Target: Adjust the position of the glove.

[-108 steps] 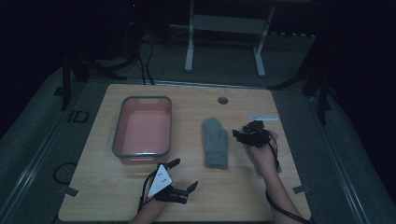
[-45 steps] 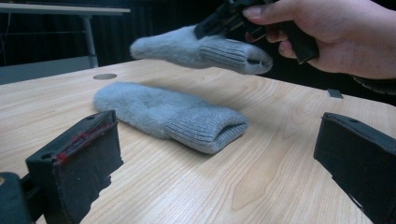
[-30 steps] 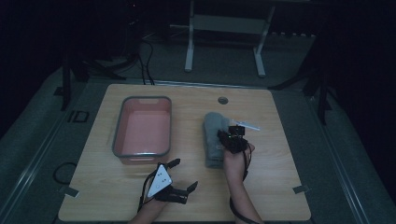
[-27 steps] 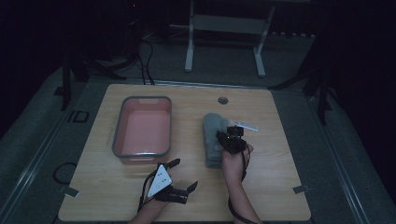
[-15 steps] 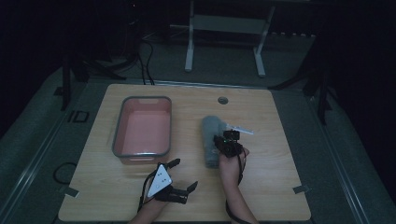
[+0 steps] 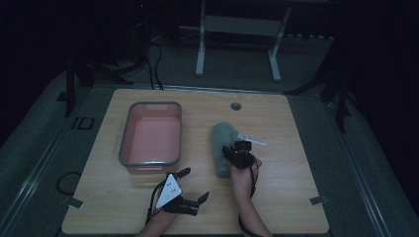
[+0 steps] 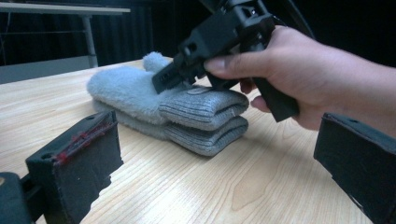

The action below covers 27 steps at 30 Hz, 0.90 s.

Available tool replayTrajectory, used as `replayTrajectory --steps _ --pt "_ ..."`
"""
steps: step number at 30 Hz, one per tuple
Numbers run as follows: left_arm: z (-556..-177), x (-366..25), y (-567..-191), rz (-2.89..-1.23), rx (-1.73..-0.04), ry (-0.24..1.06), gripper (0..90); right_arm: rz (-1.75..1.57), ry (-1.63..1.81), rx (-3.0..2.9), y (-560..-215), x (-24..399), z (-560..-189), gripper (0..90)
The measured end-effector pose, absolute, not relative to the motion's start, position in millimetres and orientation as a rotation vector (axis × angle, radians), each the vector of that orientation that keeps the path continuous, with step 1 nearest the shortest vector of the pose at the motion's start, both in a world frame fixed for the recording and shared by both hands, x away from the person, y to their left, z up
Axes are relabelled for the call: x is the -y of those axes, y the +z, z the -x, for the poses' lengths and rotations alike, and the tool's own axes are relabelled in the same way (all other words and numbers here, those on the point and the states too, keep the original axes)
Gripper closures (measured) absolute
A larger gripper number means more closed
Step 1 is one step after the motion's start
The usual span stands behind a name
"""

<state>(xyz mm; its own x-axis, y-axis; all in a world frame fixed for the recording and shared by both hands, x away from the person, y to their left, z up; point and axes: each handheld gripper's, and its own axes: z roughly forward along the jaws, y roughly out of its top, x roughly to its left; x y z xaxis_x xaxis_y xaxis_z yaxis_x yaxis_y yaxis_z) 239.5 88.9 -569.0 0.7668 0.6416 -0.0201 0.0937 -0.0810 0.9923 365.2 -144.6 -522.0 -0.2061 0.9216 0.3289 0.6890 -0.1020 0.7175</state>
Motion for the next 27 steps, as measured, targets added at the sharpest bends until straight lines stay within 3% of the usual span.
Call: replayTrajectory --steps 3,10,17,22,27 --pt "-240 -89 -569 -1.61 -0.604 0.498 0.7 -1.758 1.212 -1.905 -516 148 -366 63.3" --pt "-240 -89 -569 -1.608 -0.608 0.497 0.8 -1.653 1.213 -1.939 -500 162 -373 44.6" --pt "-240 -89 -569 -1.606 -0.61 0.497 0.8 -1.562 1.169 -2.014 -487 180 -381 38.0" --pt "-241 -88 -568 -1.629 -0.64 0.5 0.8 -1.527 1.141 -2.135 -481 192 -381 21.9" --pt "-242 -85 -567 -1.669 -0.679 0.528 0.8 -1.434 1.14 -2.261 -483 204 -375 14.1"
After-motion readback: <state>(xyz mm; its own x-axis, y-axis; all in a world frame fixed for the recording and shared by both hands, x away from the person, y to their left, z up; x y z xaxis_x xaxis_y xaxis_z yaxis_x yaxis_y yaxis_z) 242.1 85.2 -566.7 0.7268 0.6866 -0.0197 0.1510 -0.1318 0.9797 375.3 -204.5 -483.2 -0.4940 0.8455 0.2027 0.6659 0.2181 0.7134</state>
